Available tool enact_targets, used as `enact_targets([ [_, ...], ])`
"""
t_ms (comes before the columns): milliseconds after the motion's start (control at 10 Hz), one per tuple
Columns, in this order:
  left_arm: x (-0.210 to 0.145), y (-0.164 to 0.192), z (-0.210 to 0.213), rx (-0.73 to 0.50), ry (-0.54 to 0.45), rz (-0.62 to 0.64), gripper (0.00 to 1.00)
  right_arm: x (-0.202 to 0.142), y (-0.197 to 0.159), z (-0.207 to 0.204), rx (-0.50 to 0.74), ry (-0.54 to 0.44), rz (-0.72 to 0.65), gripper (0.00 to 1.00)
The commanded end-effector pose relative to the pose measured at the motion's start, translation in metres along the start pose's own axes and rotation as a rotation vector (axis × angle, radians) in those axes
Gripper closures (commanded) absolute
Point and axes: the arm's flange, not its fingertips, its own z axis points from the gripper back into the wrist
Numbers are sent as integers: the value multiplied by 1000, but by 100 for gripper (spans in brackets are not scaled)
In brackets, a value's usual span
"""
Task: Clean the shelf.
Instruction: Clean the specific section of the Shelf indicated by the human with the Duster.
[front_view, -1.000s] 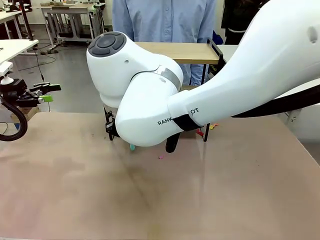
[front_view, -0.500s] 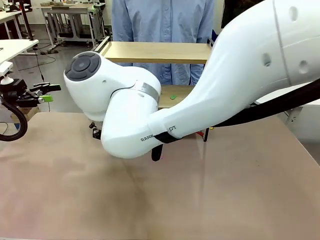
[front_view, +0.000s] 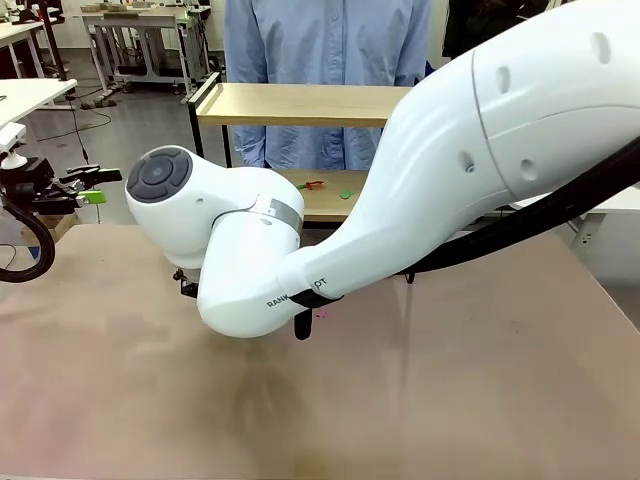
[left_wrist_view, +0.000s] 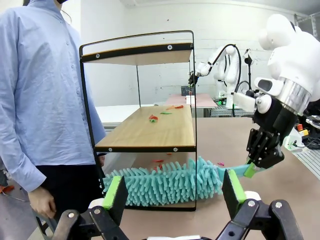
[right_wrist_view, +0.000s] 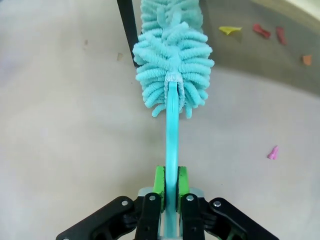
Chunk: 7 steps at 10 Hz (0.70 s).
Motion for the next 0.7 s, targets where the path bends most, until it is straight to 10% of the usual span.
enact_targets([
  [0, 4, -3, -1, -2, -1, -3, 0, 0, 7, -7, 59, 34, -2, 87],
  [600, 4, -3, -1, -2, -1, -3, 0, -10, -53, -10, 9, 68, -52, 87],
])
